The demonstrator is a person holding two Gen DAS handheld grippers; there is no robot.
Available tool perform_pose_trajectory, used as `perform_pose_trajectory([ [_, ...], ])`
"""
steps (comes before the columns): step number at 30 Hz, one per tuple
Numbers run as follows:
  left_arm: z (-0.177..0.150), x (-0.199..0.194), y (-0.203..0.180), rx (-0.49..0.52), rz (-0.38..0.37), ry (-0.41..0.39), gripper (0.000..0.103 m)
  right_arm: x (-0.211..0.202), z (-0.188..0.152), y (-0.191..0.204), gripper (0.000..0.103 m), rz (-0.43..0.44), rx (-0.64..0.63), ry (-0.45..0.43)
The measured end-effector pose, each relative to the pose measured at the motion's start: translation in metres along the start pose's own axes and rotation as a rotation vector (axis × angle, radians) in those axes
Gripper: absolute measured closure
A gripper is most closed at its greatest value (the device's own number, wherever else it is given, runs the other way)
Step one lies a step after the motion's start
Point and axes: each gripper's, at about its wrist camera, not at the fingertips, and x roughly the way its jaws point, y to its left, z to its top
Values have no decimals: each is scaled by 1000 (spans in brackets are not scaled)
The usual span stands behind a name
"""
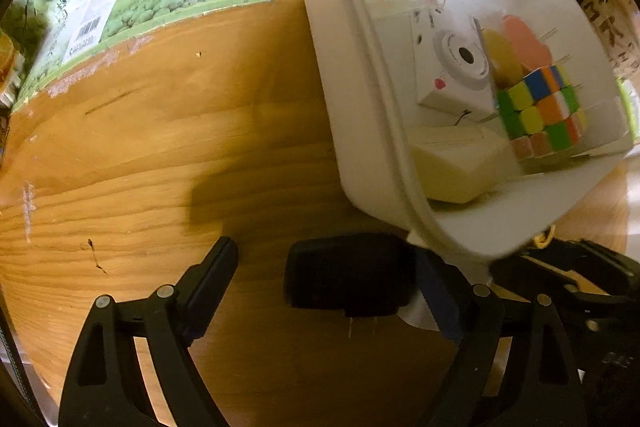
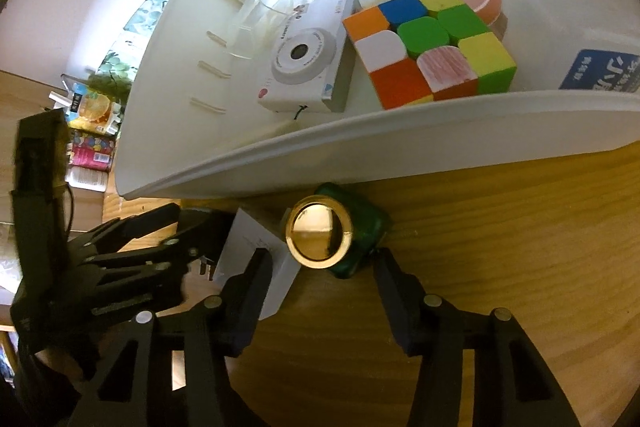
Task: Organize rigid objects
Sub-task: 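Move the right gripper to the gold-lidded green jar while the left approaches the black adapter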
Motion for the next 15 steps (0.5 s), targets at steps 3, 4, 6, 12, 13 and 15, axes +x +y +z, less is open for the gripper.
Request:
perform_pose_trajectory([
  [3,2,5,0,12,16,-3,14,-1,-1,-2,52,9,6,-1],
  [4,5,8,2,14,20,-6,14,-1,-1,-3,53,12,9,-2],
  [6,5,8,-5,15,26,-9,14,-3,-1,-7,66,5,23,-6],
  [12,6,12,-15,20,37,-33,21,-2,-3,-9,68,3,24,7],
  [13,7,12,-16,24,37,-38,25,-2,-3,-9,68,3,24,8],
  [15,7,9,-15,37,38,-46,29,-2,-3,-11,69,7,27,10],
])
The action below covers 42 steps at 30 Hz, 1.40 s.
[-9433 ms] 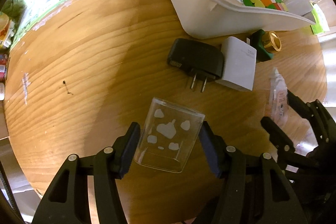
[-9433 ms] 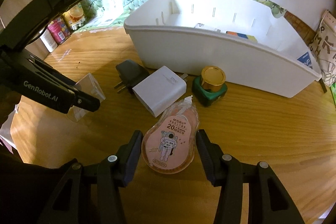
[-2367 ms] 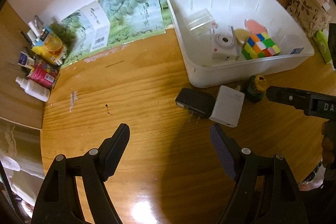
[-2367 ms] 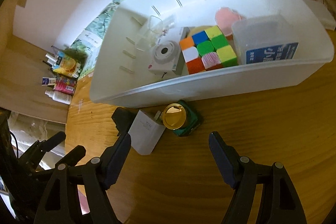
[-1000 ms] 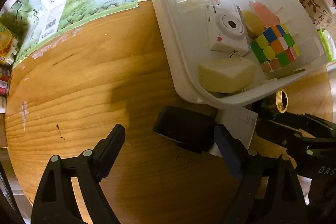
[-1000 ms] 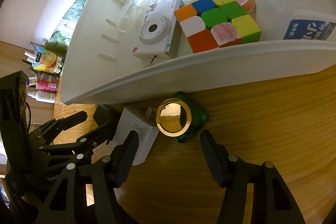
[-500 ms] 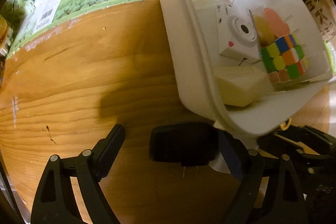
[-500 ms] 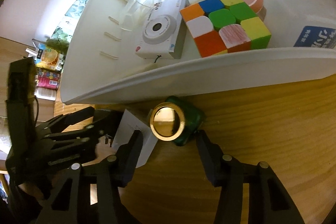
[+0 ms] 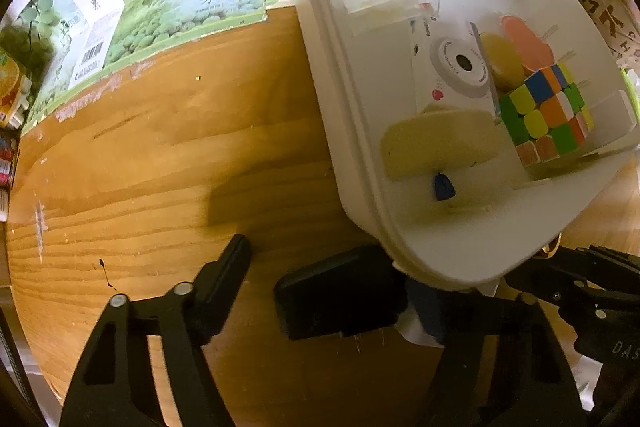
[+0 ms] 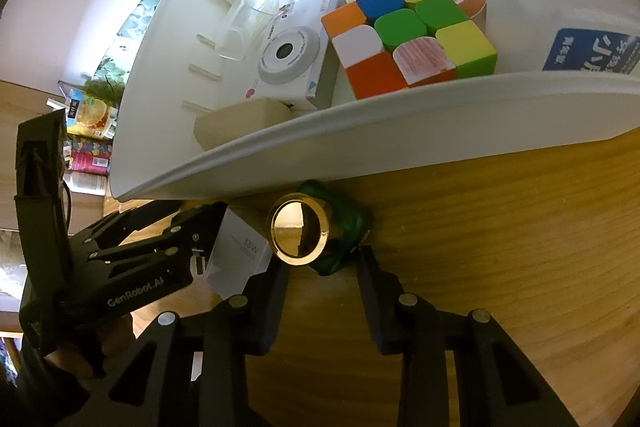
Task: Organize rigid objects
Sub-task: 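Move the right gripper to the gold-lidded green jar while the left approaches the black adapter, then close the right gripper on the green jar while the left closes on the black adapter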
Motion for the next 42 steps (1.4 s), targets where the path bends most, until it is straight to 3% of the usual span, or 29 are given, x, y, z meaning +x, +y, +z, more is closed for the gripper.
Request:
perform_pose_trajectory([
  [7,4,-3,-9,59,-26,-11,62,-1,-2,-2,74,8,7,8],
  [15,10,-9,-6,25,-76,4,81,-10,-9,-12,88,45,39,8],
  [17,9,-8,0,5,-83,15,99,-14,-12,-17,94,53,45,6],
  [18,8,-5,8,-4,-81,23,100,-15,-12,-18,95,56,49,4],
  [31,-15,-17,53,-174,-120,39,98,-39,-20,-40,93,45,121,-74],
  [34,-17,-17,57,-200,-128,47,88,-42,-22,-44,84,53,132,-93],
  [38,-26,-22,54,-213,-119,55,87,-43,-22,-44,74,63,137,-113],
  [39,-31,-26,51,-216,-119,55,85,-42,-22,-43,72,69,136,-114],
  [42,-41,-37,46,-217,-120,51,58,-41,-21,-41,59,76,135,-122],
])
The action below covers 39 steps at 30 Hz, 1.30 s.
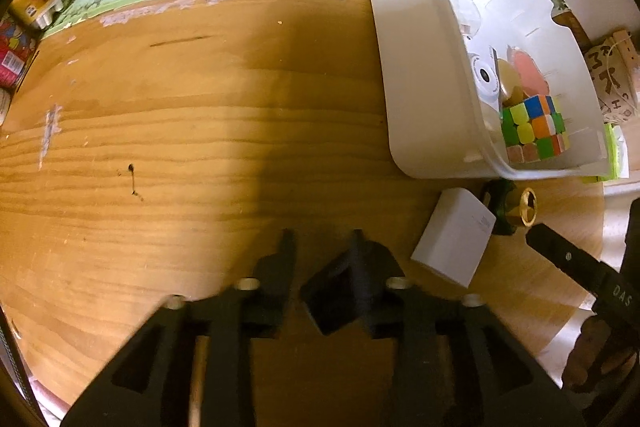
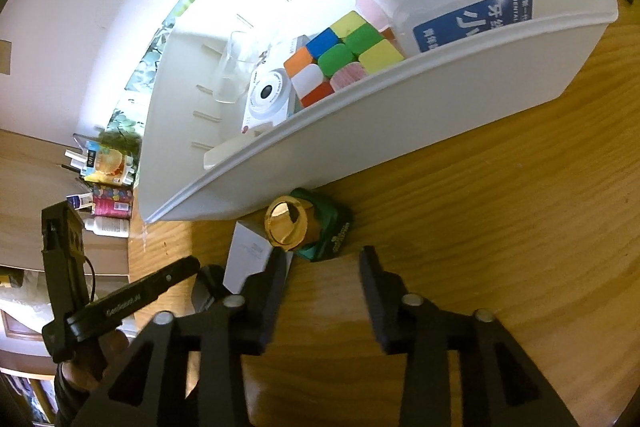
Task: Organize rigid objects
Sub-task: 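Close the right gripper on the green jar while the left closes on the black adapter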
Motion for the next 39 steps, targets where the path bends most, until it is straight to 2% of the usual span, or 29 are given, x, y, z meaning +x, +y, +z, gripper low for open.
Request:
perform_pose_trajectory([
  [1,-3,-3,-1,5,0,-8,54,4,0,4,57,1,0,-2],
  [3,-5,-8,-6,26,3,-14,53,9,0,11,53,-1,-3,-7],
  [8,-24,-15,-15,113,51,-14,31,17,3,20,48,-4,-18,-27],
  [10,-31,-15,-22,163,78,-9,28,20,4,22,47,-7,-18,-34],
  [16,-46,-4,-35,275,175,20,27,35,6,33,47,-46,-24,-43],
  [20,-51,4,-42,321,200,43,27,43,8,41,47,-80,-38,-60],
  [30,-49,27,-53,374,186,85,27,51,10,48,47,-112,-41,-102],
  [32,-47,29,-55,379,181,90,27,52,10,50,52,-121,-52,-102],
  [34,-47,32,-57,384,179,98,28,53,10,50,52,-126,-54,-105],
  [39,-46,31,-67,414,173,73,30,54,10,50,52,-126,-54,-112],
])
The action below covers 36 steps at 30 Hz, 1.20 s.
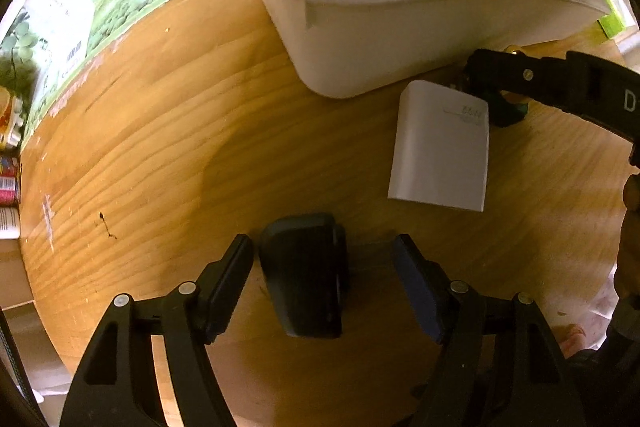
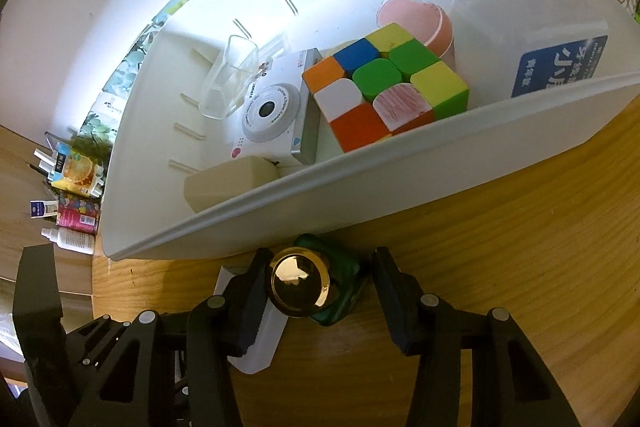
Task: Organize rigid objects
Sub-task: 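Close the right gripper on the green jar while the left closes on the black adapter, then lift the green jar and black adapter over the white bin with both grippers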
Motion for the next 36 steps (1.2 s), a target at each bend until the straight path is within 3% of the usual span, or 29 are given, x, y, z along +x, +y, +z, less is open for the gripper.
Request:
perform_pose_trajectory([
  [4,6,-5,-4,13,-2,-32,44,-2,-1,-2,53,2,6,-4],
  [13,3,-14,-13,19,-14,-37,44,-12,-3,-14,57,10,37,-11],
  [17,9,-10,2,10,-27,-23,44,-16,-5,-22,57,17,70,-4],
  [29,-3,-33,21,-75,-45,-81,44,-41,-14,-39,57,13,89,-28],
  [36,-19,-53,32,-162,-53,-117,44,-63,-18,-42,57,18,39,-58],
])
